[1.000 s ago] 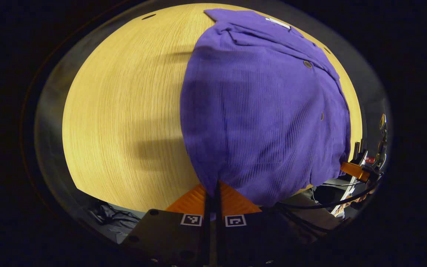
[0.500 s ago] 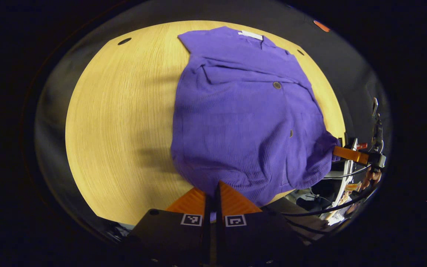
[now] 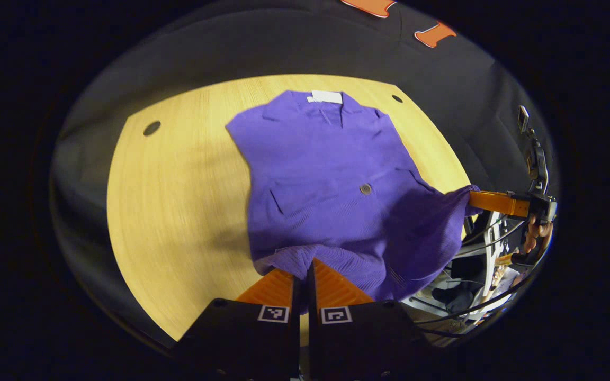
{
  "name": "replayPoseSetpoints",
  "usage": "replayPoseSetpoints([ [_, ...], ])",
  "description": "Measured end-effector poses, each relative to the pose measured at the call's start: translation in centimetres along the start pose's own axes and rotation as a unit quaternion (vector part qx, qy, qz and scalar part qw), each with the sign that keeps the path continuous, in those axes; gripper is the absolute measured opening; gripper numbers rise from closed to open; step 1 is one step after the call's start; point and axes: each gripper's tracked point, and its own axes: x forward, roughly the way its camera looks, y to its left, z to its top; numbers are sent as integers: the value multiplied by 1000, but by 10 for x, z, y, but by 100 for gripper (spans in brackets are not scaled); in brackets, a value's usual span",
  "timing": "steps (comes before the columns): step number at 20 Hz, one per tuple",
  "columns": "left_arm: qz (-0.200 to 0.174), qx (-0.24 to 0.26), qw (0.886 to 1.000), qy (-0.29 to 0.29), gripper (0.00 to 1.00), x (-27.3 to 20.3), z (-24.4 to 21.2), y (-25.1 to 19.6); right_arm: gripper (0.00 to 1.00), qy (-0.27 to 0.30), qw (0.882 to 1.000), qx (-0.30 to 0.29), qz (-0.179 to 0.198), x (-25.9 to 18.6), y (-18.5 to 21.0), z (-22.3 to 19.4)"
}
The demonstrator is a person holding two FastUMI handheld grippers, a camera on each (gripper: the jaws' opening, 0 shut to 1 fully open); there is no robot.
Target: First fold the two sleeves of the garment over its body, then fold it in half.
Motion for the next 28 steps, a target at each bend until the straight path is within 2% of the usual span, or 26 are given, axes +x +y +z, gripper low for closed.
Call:
replayPoseSetpoints([
  [2,-2,-15,1000,-20,8,-9,26,0,4,-3,1000,-6,13,4,0,23],
  [5,28,-1,999,-43,8,-10,61,10,4,-13,999,-12,28,12,-10,53],
  [8,55,13,998,-37,8,-5,86,25,4,-12,999,-10,30,26,-30,79],
  [11,69,-3,997,-45,8,1,121,30,4,-13,999,-4,35,35,-48,105],
  [14,85,-5,995,-46,8,7,157,34,4,-22,998,12,66,47,-47,150],
  [15,95,-3,995,-44,8,9,168,37,4,-26,997,13,71,41,-51,145],
  [18,122,-24,991,-47,8,15,198,43,4,-30,996,19,79,55,-54,174],
  [21,141,-50,987,-66,8,28,224,48,4,-17,992,57,111,71,-46,193],
  [24,150,-57,983,-94,8,41,240,45,3,-28,992,66,99,98,-50,213],
  [28,199,-65,972,-106,8,57,255,66,4,-18,992,88,93,127,-45,238],
])
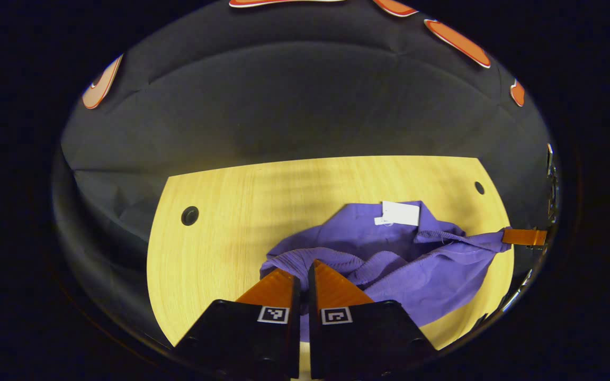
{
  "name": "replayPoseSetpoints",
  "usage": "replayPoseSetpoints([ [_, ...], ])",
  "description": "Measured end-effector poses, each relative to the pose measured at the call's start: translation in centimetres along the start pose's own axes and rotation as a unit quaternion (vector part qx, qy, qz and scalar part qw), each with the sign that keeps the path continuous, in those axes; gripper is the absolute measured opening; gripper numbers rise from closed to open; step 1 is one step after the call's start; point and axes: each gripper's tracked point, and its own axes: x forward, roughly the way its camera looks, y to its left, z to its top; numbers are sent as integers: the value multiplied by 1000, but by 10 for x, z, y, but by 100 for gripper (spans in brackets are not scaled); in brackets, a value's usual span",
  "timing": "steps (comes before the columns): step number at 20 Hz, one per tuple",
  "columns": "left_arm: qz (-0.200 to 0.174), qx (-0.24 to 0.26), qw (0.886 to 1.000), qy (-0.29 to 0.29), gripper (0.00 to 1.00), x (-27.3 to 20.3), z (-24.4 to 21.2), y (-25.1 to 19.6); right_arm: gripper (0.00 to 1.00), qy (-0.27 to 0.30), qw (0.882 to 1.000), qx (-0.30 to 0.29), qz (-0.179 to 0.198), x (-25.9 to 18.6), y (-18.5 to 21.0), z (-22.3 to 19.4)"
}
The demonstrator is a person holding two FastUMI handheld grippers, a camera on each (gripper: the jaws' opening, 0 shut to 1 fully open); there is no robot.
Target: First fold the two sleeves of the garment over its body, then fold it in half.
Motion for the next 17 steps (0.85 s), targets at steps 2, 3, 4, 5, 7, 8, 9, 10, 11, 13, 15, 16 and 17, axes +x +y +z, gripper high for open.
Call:
replayPoseSetpoints([
  [2,17,27,1000,1,10,6,7,6,8,-3,999,35,4,10,4,14],
  [3,26,40,999,-4,13,6,13,8,8,-11,998,53,18,10,12,23],
  [4,44,50,998,-24,15,5,25,12,10,-18,997,68,23,10,14,33],
  [5,55,57,996,-40,19,2,35,16,16,-27,996,74,27,7,14,39],
  [7,75,68,991,-88,27,-10,53,20,27,-56,996,61,28,2,12,54],
  [8,81,70,988,-113,27,-21,62,21,30,-72,996,46,27,-3,13,60],
  [9,76,67,986,-134,35,-30,70,19,41,-89,995,33,27,-12,15,64],
  [10,66,59,983,-158,39,-39,75,10,43,-103,994,21,31,-20,20,66],
  [11,55,52,982,-174,53,-48,77,5,39,-117,993,7,31,-29,25,66],
  [13,41,38,978,-201,82,-74,79,0,76,-141,989,-36,12,-45,24,61],
  [15,33,34,975,-217,94,-99,77,2,80,-161,984,-75,-3,-65,36,51],
  [16,26,34,971,-234,94,-115,78,2,84,-177,980,-93,-5,-77,44,49],
  [17,23,35,967,-252,94,-133,80,3,91,-195,975,-107,-5,-92,54,47],
])
